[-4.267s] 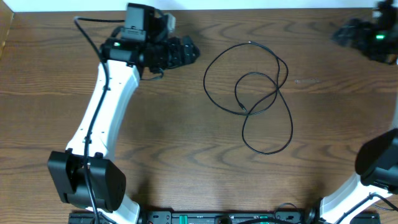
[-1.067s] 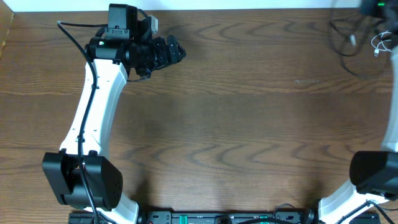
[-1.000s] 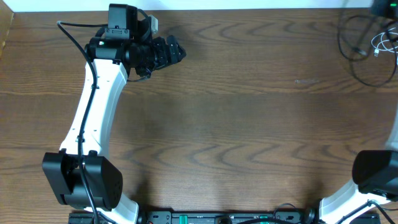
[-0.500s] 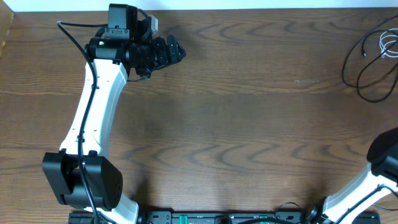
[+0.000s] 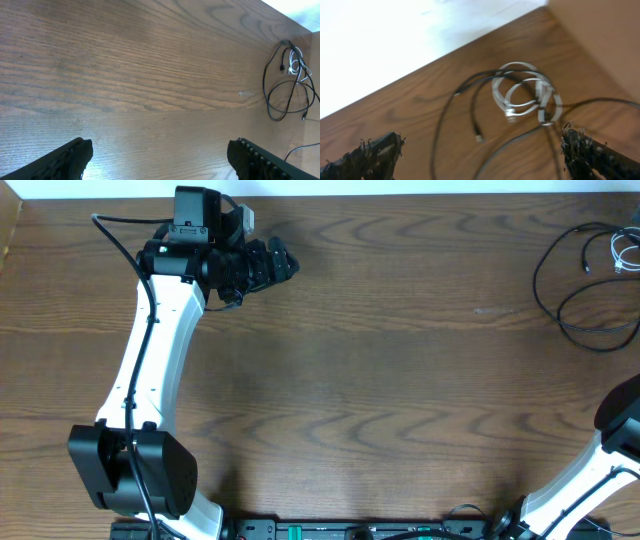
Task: Untangle cables
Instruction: 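Carry the black cable to the upper right corner with the right gripper, then release the black cable and withdraw the right gripper downward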
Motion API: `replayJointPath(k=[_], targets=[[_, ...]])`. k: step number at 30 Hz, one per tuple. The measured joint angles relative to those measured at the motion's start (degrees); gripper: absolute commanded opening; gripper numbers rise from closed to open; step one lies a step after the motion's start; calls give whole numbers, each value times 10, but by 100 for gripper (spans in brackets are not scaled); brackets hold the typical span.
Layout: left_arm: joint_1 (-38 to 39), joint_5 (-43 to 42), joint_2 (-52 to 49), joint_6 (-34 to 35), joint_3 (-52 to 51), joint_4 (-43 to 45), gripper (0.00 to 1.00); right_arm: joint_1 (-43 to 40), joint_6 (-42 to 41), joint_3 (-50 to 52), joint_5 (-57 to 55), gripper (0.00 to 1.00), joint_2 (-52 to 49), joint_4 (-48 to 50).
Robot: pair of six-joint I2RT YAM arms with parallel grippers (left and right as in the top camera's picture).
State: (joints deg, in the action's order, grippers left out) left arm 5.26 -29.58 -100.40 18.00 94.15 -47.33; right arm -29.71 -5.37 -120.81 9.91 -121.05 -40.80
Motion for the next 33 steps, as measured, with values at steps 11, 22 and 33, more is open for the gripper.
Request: replayJointPath(k=[11, 22, 33], targets=[[0, 0, 0, 0, 0, 0, 91, 85, 47, 0, 145, 99, 84, -76], [0, 0, 0, 0, 0, 0, 91, 259, 69, -1, 161, 99, 183, -152], [0, 0, 0, 0, 0, 0, 92, 339, 73, -3, 116, 99, 287, -295]])
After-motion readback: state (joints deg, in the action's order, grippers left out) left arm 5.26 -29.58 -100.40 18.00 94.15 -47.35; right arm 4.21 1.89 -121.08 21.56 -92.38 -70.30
